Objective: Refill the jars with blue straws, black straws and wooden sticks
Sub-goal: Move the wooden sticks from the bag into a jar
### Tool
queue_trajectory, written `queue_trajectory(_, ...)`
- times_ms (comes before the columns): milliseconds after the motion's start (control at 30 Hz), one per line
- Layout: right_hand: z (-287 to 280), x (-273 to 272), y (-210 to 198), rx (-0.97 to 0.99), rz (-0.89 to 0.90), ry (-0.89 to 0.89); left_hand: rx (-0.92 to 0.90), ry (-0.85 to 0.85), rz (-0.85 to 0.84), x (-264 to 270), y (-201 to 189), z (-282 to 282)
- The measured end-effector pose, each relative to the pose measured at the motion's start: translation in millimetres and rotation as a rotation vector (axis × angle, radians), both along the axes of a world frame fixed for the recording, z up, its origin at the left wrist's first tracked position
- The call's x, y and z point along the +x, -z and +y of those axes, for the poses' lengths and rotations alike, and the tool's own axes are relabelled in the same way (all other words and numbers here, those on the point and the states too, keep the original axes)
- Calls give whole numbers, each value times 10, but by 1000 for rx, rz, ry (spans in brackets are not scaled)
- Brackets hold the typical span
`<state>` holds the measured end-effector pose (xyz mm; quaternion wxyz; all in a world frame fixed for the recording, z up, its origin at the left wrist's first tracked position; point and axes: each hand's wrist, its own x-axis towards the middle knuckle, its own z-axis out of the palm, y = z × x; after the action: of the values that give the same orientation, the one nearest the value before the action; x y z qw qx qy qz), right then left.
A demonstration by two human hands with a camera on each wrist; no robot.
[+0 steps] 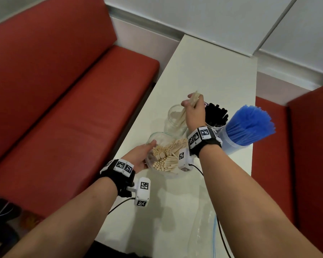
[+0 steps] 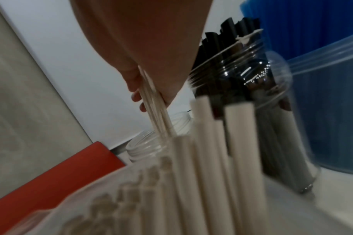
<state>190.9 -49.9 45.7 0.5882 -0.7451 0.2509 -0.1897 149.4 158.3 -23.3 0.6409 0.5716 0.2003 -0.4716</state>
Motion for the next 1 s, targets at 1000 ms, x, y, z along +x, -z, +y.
queue_trajectory(1000, 671, -1511, 452, -57, 218, -106, -49, 5, -25, -175, -50, 23)
